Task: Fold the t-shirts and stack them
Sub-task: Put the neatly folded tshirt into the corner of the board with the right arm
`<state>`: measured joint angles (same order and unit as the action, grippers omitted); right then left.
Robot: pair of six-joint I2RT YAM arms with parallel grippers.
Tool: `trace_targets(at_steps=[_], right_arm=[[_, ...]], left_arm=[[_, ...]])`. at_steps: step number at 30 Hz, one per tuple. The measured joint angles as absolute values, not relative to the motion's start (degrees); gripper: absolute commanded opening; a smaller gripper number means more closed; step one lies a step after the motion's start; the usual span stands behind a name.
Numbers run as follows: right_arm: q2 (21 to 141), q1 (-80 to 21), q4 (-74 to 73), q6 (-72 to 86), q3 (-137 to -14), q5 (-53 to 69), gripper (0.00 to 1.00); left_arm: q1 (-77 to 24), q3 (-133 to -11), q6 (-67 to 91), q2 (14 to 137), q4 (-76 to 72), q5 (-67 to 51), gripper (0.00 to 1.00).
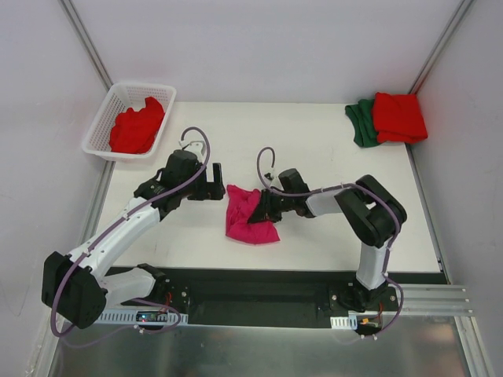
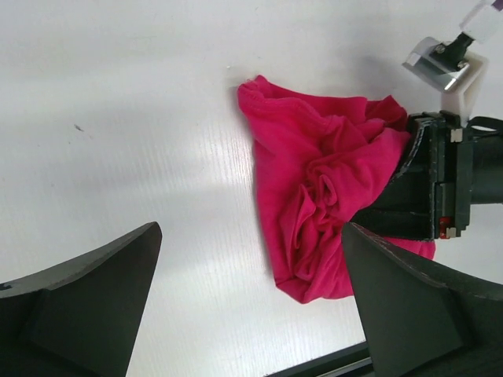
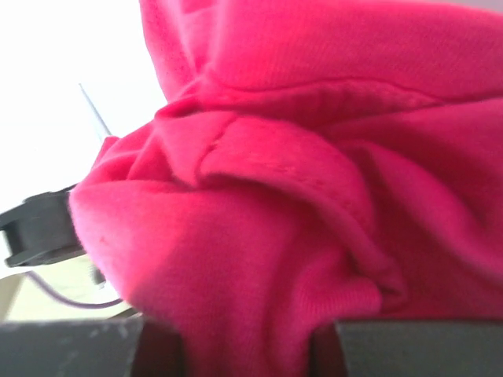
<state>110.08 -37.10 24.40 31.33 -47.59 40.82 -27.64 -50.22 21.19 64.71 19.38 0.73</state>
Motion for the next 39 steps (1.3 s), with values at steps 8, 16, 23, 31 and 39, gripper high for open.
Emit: trace_targets(at_steps=[8,16,23,31,39], right_arm=[[106.21,-34.22,10.61,22.70,-52.90,35.09,0.01],[106.85,-28.36,-0.43,14.31,-64.53,30.04,0.01],[109.56,-23.33,-6.20,9.26,-74.98,26.20,0.01],[112.38,-20.67,-10.98,2.15,-84.51,19.68,0.01],[115.90,-17.87,-15.94,-4.89,-97.82,10.87,0.01]], left_arm=[[-27.64,-50.22,21.21,65.58,20.03,0.71,0.99],[-27.64,-50.06,21.23,65.73,20.03,0.69,0.99],[-27.64,-50.04,21.26,67.46,20.03,0.54,0.99],[-27.64,-49.65,21.43,67.51,19.99,0.54,0.99],[-27.64,-48.80,21.58,67.51,19.99,0.54,0.99]])
